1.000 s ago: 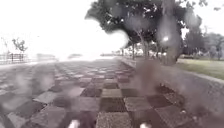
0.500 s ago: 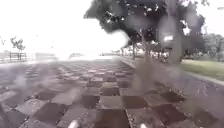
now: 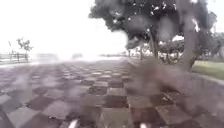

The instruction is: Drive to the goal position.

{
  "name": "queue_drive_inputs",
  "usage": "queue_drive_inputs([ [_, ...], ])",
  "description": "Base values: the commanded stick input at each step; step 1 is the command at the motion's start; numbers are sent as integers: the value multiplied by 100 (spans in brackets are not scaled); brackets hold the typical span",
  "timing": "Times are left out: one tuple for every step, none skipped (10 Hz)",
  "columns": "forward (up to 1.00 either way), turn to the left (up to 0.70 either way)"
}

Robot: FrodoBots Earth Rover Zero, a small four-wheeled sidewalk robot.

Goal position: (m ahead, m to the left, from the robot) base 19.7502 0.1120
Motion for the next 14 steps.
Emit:
queue_drive_inputs([
  [70,0],
  [70,0],
  [70,0],
  [70,0],
  [70,-15],
  [70,-27],
  [70,-27],
  [70,-11],
  [70,0],
  [70,0],
  [70,0],
  [70,0],
  [70,0],
  [70,0],
])
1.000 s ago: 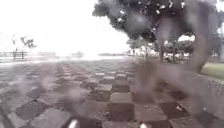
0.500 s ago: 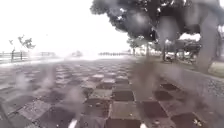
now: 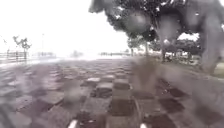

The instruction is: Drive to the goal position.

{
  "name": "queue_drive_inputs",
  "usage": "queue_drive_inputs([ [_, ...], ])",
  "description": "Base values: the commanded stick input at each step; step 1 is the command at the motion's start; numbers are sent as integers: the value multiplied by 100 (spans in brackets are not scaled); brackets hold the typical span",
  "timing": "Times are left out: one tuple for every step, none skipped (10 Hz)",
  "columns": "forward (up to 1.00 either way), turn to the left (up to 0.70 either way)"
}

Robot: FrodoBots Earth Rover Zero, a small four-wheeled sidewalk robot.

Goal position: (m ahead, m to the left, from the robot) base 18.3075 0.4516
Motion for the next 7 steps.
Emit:
queue_drive_inputs([
  [70,0],
  [70,0],
  [70,0],
  [70,0],
  [70,0],
  [70,0],
  [70,0],
])
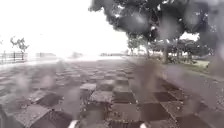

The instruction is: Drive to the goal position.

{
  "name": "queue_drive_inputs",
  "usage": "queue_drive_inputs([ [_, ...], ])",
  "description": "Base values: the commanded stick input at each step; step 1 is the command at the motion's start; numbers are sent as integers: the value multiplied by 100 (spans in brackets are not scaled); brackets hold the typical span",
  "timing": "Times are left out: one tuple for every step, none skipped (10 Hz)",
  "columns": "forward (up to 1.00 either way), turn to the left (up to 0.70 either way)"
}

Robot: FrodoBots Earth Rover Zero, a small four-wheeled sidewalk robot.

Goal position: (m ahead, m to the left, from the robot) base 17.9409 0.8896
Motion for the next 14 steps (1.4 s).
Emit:
queue_drive_inputs([
  [70,0],
  [70,0],
  [70,0],
  [70,0],
  [70,0],
  [70,0],
  [70,0],
  [70,0],
  [70,0],
  [70,-22],
  [70,-6],
  [70,0],
  [70,0],
  [70,0],
])
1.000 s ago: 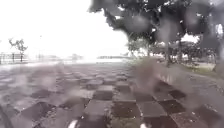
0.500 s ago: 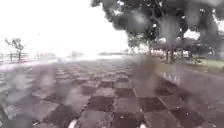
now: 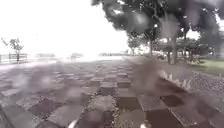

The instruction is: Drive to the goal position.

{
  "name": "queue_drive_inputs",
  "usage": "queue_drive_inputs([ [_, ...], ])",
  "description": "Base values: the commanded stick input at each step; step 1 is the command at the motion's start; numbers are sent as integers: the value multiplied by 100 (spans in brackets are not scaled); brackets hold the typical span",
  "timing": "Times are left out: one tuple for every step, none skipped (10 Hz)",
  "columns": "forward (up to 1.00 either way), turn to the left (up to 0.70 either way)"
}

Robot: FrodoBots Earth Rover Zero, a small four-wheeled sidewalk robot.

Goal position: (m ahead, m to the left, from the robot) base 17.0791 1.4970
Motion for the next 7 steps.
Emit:
queue_drive_inputs([
  [70,0],
  [70,0],
  [70,0],
  [70,0],
  [70,0],
  [70,0],
  [70,0],
])
